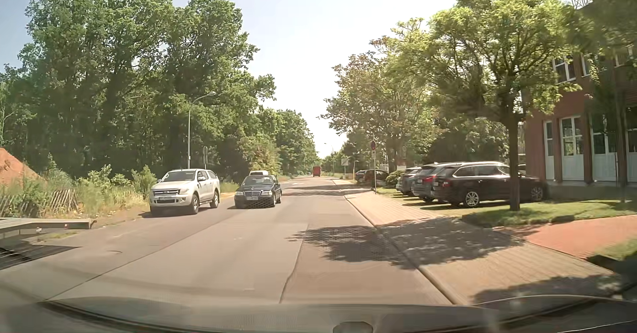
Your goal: Follow the waypoints while adhering to traffic rules and regulations
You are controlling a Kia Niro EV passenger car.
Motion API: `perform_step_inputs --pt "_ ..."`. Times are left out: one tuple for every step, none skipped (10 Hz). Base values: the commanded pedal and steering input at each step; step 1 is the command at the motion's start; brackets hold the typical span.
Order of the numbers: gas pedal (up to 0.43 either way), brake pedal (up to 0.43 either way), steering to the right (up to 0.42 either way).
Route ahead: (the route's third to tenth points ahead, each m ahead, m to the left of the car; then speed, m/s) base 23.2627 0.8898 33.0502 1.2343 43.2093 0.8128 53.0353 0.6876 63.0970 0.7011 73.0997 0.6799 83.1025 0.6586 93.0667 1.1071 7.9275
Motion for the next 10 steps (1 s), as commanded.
perform_step_inputs --pt "0.047 0.0 0.005" --pt "0.047 0.0 0.002" --pt "0.047 0.0 -0.005" --pt "0.047 0.0 -0.009" --pt "0.047 0.0 -0.009" --pt "0.047 0.0 -0.009" --pt "0.047 0.0 -0.009" --pt "0.047 0.0 -0.01" --pt "0.047 0.0 -0.012" --pt "0.047 0.0 -0.016"
